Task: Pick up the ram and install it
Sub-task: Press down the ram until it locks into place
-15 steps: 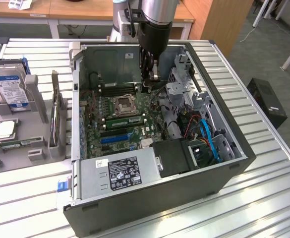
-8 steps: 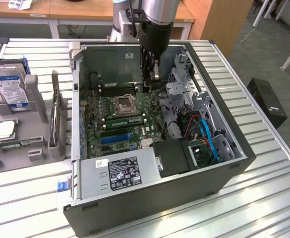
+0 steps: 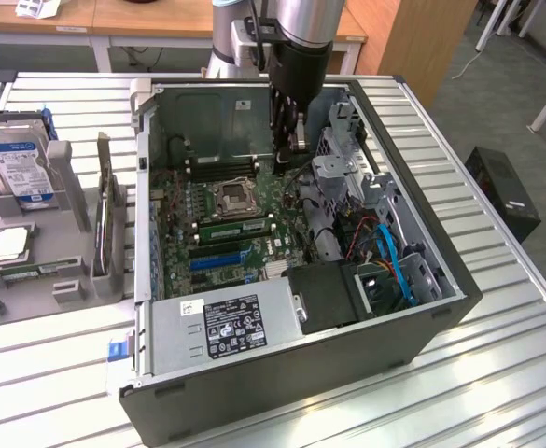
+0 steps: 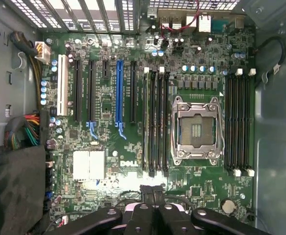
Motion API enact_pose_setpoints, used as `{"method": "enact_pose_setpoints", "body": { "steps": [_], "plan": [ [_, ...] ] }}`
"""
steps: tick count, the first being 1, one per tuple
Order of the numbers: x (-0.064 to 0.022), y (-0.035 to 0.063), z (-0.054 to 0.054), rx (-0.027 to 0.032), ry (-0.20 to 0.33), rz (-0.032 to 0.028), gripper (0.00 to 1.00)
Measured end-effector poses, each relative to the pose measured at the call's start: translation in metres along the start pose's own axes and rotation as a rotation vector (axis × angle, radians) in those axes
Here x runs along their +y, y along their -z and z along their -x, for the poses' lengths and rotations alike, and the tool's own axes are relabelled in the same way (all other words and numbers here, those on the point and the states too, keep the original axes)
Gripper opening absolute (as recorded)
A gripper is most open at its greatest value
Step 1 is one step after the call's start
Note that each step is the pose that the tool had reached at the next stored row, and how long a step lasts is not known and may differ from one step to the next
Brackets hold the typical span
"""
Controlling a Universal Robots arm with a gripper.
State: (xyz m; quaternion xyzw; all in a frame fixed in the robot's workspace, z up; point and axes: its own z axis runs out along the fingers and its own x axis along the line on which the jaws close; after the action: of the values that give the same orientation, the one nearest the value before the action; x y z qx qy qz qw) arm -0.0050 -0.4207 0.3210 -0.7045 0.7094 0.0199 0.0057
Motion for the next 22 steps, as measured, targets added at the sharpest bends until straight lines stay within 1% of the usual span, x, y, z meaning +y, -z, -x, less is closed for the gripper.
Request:
{"method": "enact_pose_setpoints", "body": {
  "steps": [3,6,22],
  "plan": [
    [-0.0001,-0.0009,0.0,-0.0003,0.0,-0.0001,0.11],
    [-0.0001,-0.0043,0.0,-0.0001,0.0,0.0,0.11],
    [-0.0007,-0.0327,-0.001,0.0,0.0,0.0,0.11]
  ]
}}
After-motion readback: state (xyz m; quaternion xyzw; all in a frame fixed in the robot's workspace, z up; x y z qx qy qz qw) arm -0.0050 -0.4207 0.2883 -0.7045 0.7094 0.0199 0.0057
